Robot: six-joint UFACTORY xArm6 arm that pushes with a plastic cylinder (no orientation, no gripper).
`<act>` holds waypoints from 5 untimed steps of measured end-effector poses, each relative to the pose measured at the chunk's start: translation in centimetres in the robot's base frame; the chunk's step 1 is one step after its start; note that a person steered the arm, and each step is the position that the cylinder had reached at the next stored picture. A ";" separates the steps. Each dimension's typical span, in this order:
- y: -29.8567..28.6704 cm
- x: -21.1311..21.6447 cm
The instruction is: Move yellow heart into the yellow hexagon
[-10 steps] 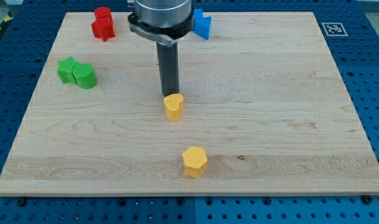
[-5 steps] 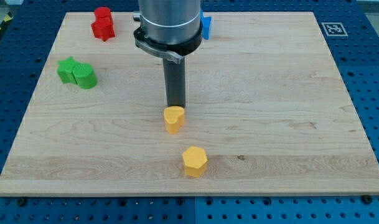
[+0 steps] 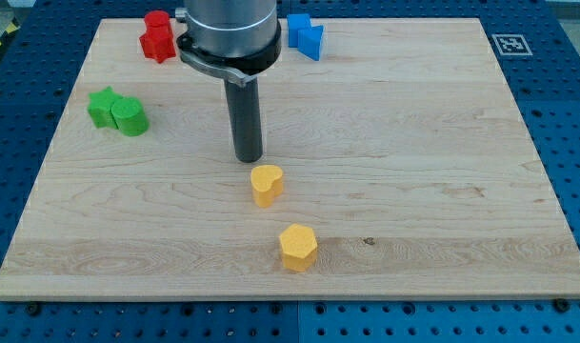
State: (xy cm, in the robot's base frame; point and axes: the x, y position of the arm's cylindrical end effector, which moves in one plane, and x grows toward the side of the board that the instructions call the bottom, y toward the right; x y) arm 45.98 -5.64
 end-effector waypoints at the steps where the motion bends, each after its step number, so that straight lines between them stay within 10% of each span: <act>1: 0.0 2.0; 5: 3.1 4.9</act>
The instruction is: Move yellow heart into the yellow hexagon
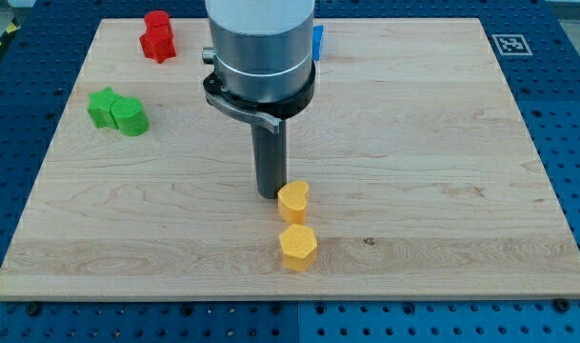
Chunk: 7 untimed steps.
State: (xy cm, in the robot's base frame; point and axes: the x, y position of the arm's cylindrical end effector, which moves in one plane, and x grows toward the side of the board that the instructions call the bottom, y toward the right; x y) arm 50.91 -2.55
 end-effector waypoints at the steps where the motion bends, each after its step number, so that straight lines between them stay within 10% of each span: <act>1: -0.9 -1.5; 7: 3.6 -0.5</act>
State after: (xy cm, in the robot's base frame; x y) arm 50.42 1.02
